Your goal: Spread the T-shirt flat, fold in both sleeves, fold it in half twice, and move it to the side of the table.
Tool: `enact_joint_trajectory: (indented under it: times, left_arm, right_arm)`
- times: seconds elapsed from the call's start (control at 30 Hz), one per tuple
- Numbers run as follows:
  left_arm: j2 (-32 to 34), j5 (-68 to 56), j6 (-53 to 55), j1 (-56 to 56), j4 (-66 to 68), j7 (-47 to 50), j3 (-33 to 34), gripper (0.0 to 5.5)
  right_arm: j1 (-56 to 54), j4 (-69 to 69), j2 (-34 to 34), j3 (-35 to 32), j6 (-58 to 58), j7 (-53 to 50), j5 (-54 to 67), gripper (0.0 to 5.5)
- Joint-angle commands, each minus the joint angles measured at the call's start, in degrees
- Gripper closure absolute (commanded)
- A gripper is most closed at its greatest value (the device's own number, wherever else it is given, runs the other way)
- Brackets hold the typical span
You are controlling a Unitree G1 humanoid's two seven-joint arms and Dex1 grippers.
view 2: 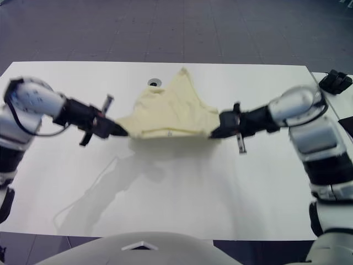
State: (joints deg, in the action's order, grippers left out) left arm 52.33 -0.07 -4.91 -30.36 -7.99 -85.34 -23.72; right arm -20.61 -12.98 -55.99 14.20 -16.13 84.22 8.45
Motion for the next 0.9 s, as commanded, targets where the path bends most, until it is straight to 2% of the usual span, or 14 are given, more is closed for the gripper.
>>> enact_joint_trajectory:
  times: [0.03, 0.27, 0.4, 0.5, 0.6, 0.73, 0.8, 0.9]
  left_arm:
    - [3.15, 3.51, 0.54, 9.37, -6.22, 0.39, -2.87, 5.49]
    - [4.48, 4.94, 2.12, 15.72, -9.84, 0.83, -2.88, 5.49]
    - [3.92, 3.56, 3.93, 15.68, -10.33, 1.0, -1.64, 5.49]
    - [1.98, 1.5, 5.69, 10.77, -7.01, 1.14, 0.55, 5.49]
    - [-3.86, 2.8, 4.03, -2.92, 7.14, 5.29, 2.64, 5.49]
    - [-16.71, 13.38, -3.44, -28.45, 41.49, 28.87, 2.5, 5.49]
    - [-20.7, 15.94, -5.98, -38.19, 55.09, 36.66, 1.75, 5.49]
    - [-23.89, 19.95, -7.46, -48.06, 68.36, 46.23, -0.27, 5.49]
  right_arm:
    - [11.55, -10.56, -1.59, 2.27, -4.13, -3.71, -0.32, 5.5]
    - [20.64, -18.3, -1.99, 3.26, -8.17, -7.85, 0.27, 5.5]
    - [20.68, -18.72, -1.82, 2.95, -8.82, -9.02, 0.59, 5.5]
    - [17.6, -17.44, -1.89, 0.92, -8.66, -9.3, 1.28, 5.5]
    - [3.98, -6.02, 1.85, -0.63, -5.78, -12.82, -1.77, 5.5]
    - [-21.5, 23.87, 11.81, 1.19, 3.97, -23.54, -10.57, 5.5]
    - [-34.06, 41.13, 16.58, 2.36, 9.55, -28.64, -14.18, 5.5]
    - [-49.3, 61.79, 21.62, 3.5, 15.65, -38.24, -18.92, 5.5]
